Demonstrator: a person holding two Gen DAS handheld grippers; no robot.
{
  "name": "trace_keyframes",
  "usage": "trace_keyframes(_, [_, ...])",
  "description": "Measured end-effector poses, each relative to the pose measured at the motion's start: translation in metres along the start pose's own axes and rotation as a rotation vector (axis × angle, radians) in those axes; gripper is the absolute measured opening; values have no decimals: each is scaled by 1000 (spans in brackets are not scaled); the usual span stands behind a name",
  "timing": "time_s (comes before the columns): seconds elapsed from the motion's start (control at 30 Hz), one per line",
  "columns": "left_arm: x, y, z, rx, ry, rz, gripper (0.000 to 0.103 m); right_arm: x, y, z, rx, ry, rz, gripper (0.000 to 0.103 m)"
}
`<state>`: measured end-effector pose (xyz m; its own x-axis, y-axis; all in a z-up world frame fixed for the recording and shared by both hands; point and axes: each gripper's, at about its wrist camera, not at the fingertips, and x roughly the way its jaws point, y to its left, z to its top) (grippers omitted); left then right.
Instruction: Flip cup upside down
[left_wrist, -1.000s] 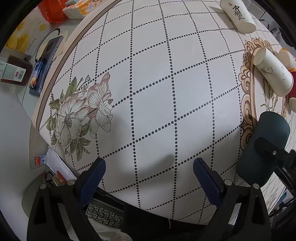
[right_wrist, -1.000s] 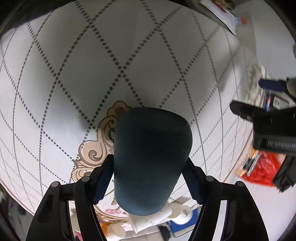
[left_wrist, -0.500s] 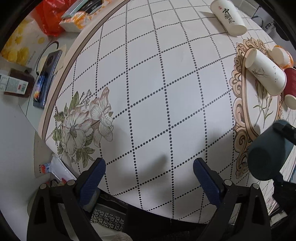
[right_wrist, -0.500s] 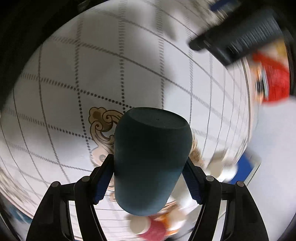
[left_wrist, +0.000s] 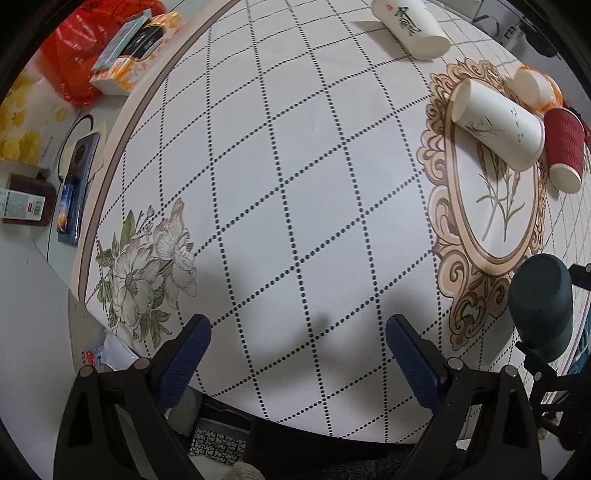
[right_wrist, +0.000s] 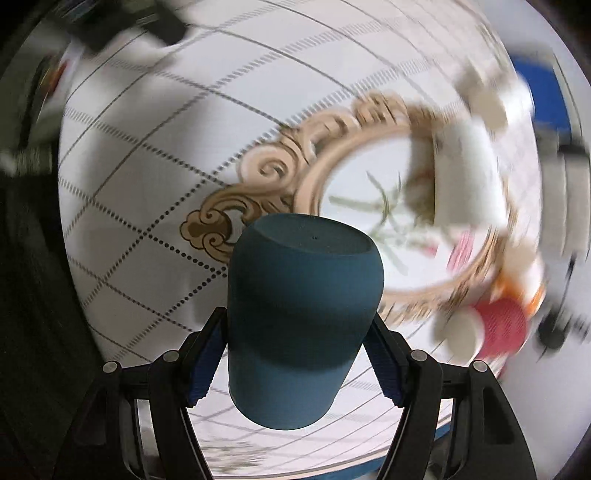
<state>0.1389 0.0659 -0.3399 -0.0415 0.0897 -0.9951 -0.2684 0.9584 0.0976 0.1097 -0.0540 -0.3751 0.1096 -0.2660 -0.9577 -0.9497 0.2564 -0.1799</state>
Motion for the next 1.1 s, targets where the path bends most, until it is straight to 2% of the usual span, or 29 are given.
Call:
trace_keyframes(0.13, [-4,-17,4,20,-1,-1,97,10,-21,-9,182,53,122,74])
trace_keyframes(0.3, [-9,-37,6,35,-7,-3,97,27,-42,-22,358,121,230,74])
trace_keyframes(0.43, [-9,-48,6,42,-2,-2,97,38,-49,-34,438,139,270,74])
trace_keyframes(0.5, [-4,-45,-8,46,-1,-3,97,45,-53,-41,494,151,314,74])
trace_keyframes(0.6, [-1,-43,-6,52,5,-4,97,55,-62,-40,552,170,361,74])
trace_keyframes(0.87, [12,-49,4,84,15,2,97,65,-83,-42,587,204,394,77])
trace_keyframes(0.93, [14,-53,6,94,16,2,97,63,-87,-41,600,196,395,81])
trace_keyframes(1.1, [15,-66,6,125,6,-15,97,61,-117,-52,659,158,410,81])
